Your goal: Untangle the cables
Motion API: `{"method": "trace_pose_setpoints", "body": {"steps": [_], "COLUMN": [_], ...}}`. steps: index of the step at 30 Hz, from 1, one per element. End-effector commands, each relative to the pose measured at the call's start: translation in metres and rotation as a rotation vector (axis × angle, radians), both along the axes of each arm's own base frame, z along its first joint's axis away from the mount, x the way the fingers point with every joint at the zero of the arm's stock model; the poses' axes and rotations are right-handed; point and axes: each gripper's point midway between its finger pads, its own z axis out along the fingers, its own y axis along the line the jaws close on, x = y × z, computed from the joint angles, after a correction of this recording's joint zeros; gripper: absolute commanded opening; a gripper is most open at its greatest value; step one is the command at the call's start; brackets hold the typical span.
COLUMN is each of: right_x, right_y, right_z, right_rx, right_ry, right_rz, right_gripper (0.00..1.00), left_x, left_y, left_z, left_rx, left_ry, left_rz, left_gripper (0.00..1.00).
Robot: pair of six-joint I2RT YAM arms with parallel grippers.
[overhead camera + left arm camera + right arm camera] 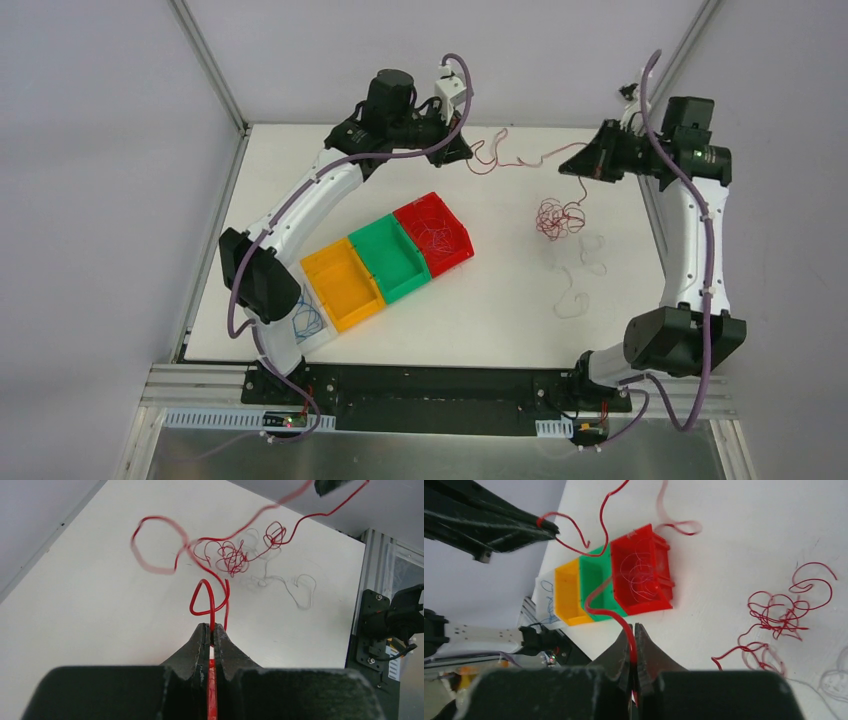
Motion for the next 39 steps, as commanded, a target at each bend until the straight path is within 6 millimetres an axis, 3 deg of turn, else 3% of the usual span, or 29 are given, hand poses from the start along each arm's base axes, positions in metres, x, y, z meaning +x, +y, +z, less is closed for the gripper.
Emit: {"method": "trace_pose_setpoints", "body": {"steps": [1,2,3,6,8,13,20,23,32,39], "right_x": [0.003,-0.001,0.002,-0.002,0.0,0.012,0.011,0.007,0.005,0.01], "right_y": [-0.009,-0.009,-0.008,0.007,0.01,0.014,0.019,0.022,0.025,0.023], "right_z": [0.146,0.166,0.151,0.064,0.047,0.061,0.04,0.035,0.024,0.018], "right_rx": [0.168,0.195,0.199,0.124,0.154,0.236,0.31,0.333,0.36,0.353], "right_ry": [-0.372,-0.448,-0.431,-0.227,-0.162,-0.205,-0.103,-0.081,-0.037,-0.035], "right_rz": [-0.079,-0.108,-0.126,-0.078,-0.095,-0.195,-0.302,-0.318,-0.354,-0.376], "right_gripper": [0.0,0.0,0.0,0.0,0.0,0.0,0.0,0.0,0.0,0.0], "left_x": [-0.016,-0.019,-0.02,-0.029,-0.036,-0.05,-0.068,-0.072,-0.084,-0.094], "left_y": [-0.01,-0.011,-0.012,-0.024,-0.035,-0.074,-0.125,-0.139,-0.157,-0.164], "left_z": [0.037,0.038,0.041,0.053,0.054,0.055,0.046,0.041,0.033,0.034], "left_rx": [-0.045,-0.051,-0.06,-0.108,-0.122,-0.194,-0.298,-0.327,-0.394,-0.425], "left_ry": [-0.118,-0.119,-0.12,-0.125,-0.124,-0.129,-0.04,0.023,0.169,0.224], "left_rz": [-0.084,-0.098,-0.112,-0.17,-0.214,-0.289,-0.361,-0.367,-0.412,-0.445], "left_gripper": [0.0,0.0,0.0,0.0,0.0,0.02,0.07,0.15,0.38,0.49]}}
